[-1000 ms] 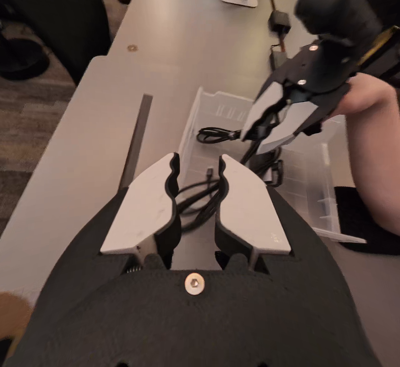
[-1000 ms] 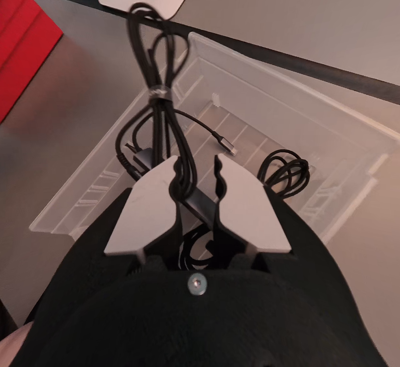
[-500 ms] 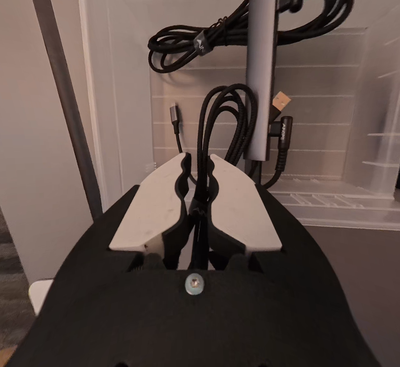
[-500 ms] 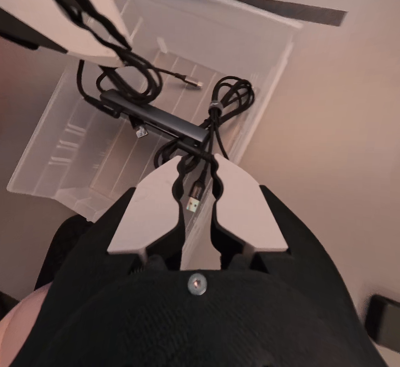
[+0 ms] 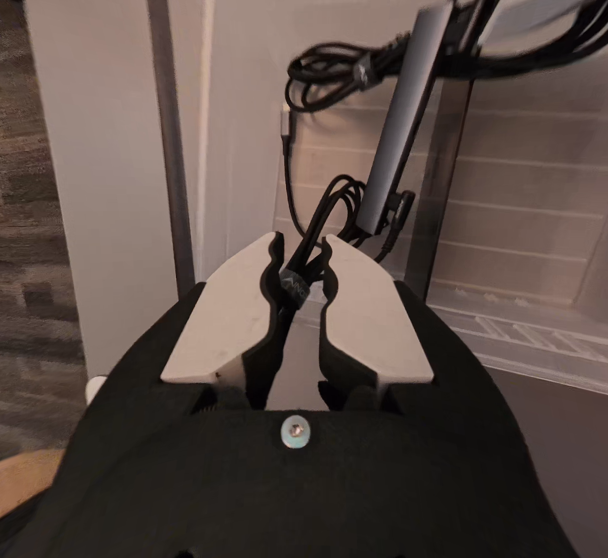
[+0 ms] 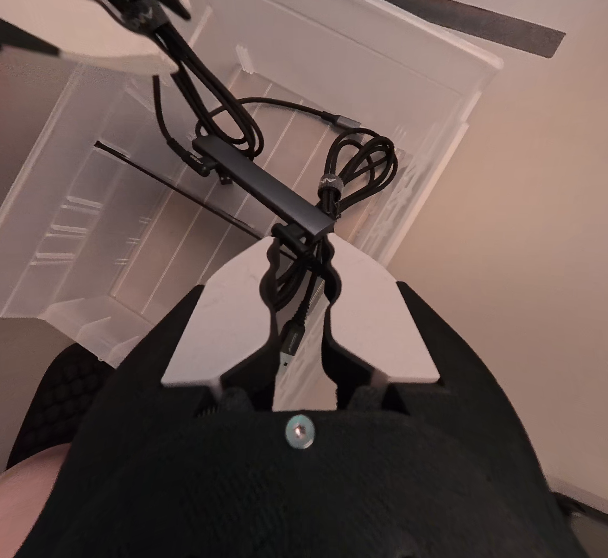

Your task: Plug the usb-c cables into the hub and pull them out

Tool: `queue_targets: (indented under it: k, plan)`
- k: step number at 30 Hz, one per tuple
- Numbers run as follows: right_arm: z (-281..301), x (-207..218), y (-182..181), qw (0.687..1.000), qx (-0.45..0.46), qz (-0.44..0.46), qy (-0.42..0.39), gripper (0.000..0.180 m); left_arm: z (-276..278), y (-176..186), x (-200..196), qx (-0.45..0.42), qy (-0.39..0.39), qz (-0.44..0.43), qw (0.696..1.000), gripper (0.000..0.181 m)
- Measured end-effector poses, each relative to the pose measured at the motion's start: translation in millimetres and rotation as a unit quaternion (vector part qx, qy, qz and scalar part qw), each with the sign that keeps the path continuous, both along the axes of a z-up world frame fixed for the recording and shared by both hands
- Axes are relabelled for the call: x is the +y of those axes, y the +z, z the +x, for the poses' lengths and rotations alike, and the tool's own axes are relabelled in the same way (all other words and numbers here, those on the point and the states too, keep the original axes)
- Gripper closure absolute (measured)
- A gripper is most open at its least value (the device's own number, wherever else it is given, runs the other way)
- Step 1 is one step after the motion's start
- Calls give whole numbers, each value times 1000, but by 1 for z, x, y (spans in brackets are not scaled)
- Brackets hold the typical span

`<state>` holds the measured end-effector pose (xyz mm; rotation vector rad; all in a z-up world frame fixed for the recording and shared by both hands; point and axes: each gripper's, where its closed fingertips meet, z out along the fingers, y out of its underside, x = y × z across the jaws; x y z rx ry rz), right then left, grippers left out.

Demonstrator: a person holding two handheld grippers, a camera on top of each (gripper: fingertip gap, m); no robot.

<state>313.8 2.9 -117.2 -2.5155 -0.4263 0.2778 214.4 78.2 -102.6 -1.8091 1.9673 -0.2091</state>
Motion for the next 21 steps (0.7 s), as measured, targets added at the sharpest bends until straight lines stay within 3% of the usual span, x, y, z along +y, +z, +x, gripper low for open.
queue_targets:
  k: [4,7,12,15,17,21]
  plan:
    - [11,-2,17,999,-3,42,-23,149,-3,61,-12,-183,23,-34,982,156]
    - [19,2,58,989,-1,137,-49,142,-31,113,-33,-306,31,-38,951,155]
    - [6,3,153,933,14,357,-42,131,-117,185,-83,-461,53,0,886,141]
    - [2,-6,186,892,19,449,-50,122,-190,211,-102,-515,110,36,849,128]
    - [24,-3,178,888,-7,446,-108,124,-244,226,-107,-533,164,65,827,127]
    - [42,-8,75,974,4,194,-119,129,-362,229,-98,-488,314,127,805,127]
